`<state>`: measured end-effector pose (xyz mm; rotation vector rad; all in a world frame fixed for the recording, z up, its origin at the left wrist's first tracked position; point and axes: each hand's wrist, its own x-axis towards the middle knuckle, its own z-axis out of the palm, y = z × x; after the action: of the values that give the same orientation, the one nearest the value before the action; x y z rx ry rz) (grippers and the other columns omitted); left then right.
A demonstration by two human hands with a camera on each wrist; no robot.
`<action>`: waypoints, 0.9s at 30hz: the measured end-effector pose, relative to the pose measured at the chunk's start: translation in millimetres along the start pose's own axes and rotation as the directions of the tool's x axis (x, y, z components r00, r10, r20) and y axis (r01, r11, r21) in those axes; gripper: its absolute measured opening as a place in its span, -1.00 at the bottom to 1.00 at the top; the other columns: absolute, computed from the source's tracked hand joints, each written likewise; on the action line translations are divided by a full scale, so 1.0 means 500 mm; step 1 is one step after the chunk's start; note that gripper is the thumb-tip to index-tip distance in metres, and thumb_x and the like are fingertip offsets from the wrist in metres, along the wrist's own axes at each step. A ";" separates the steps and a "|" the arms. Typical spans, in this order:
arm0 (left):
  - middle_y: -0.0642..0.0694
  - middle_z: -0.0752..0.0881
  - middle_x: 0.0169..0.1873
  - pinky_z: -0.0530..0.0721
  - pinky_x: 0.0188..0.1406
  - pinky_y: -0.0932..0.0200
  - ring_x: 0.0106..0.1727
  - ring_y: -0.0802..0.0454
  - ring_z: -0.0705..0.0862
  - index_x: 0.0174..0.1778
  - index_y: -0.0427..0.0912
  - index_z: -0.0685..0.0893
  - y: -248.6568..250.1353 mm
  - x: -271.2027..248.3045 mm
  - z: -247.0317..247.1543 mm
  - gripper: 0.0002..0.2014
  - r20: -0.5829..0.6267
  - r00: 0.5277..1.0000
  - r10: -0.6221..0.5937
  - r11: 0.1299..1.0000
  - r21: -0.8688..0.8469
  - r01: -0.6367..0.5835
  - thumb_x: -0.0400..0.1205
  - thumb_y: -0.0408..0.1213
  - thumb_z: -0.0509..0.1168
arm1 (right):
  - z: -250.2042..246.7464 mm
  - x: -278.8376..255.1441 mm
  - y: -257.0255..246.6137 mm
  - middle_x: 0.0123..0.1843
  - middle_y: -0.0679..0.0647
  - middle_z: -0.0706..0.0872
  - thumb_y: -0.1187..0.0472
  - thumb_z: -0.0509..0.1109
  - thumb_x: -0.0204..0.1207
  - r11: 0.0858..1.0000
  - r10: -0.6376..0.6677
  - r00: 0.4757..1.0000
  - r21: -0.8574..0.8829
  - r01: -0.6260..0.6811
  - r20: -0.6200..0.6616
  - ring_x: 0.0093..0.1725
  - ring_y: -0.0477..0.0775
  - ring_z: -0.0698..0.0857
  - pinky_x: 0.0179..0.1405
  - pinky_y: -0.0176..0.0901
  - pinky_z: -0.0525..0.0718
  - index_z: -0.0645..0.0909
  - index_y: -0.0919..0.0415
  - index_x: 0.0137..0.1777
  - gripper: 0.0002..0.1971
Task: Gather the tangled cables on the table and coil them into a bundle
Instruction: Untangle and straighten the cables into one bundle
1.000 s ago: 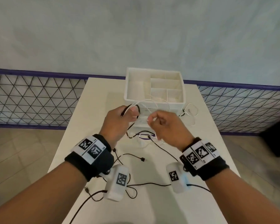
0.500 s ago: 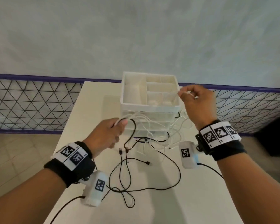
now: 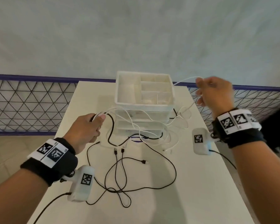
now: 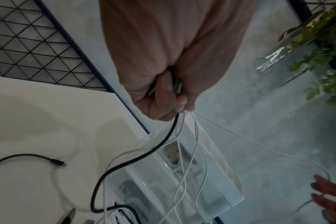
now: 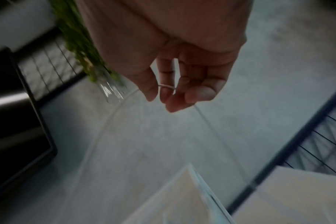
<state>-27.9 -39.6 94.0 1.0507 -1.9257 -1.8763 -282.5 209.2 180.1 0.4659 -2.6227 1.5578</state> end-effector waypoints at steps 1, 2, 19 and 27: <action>-0.08 0.41 -0.39 0.26 -0.62 0.28 -0.47 0.06 0.32 -0.19 -0.20 0.54 -0.003 -0.001 0.001 -0.75 -0.002 1.000 -0.012 1.000 0.008 0.012 0.73 -0.13 0.27 | -0.013 0.007 -0.020 -0.26 0.06 0.84 -0.04 0.45 0.51 0.998 -0.058 0.997 0.015 0.059 -0.058 -0.49 0.08 0.76 -0.39 -0.01 0.75 0.71 0.04 -0.10 -0.83; -0.07 0.42 -0.39 0.28 -0.64 0.30 -0.47 0.06 0.34 -0.20 -0.19 0.54 -0.004 -0.001 0.002 -0.75 -0.003 1.000 -0.020 1.000 0.009 0.020 0.73 -0.13 0.27 | -0.021 0.012 -0.029 -0.23 0.02 0.84 0.00 0.47 0.48 0.994 -0.102 0.990 0.031 0.105 -0.094 -0.46 0.08 0.78 -0.35 0.03 0.79 0.72 0.03 -0.09 -0.87; -0.10 0.43 -0.39 0.22 -0.66 0.31 -0.47 0.06 0.32 -0.20 -0.21 0.50 -0.002 -0.044 0.064 -0.77 0.084 0.995 -0.063 0.995 0.077 0.056 0.76 -0.21 0.21 | 0.312 -0.317 0.247 -0.11 0.00 0.81 -0.16 0.40 0.48 0.855 0.299 0.610 -0.490 0.169 0.734 -0.05 0.09 0.73 -0.02 -0.07 0.72 0.77 0.07 -0.17 -0.69; -0.15 0.72 -0.32 0.72 -0.35 0.06 -0.29 -0.06 0.69 -0.09 -0.22 0.67 -0.001 -0.049 0.062 -0.78 0.132 0.991 -0.024 0.993 0.115 0.008 0.75 -0.18 0.22 | 0.401 -0.374 0.200 0.08 0.15 0.78 0.11 0.28 0.51 0.788 0.324 0.595 -0.558 0.260 0.735 0.00 0.19 0.73 -0.01 -0.07 0.71 0.68 0.12 -0.02 -0.82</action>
<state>-30.1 -0.1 96.4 0.9986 -2.1282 -1.9088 -111.8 122.8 -40.3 1.3086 -3.5460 0.3047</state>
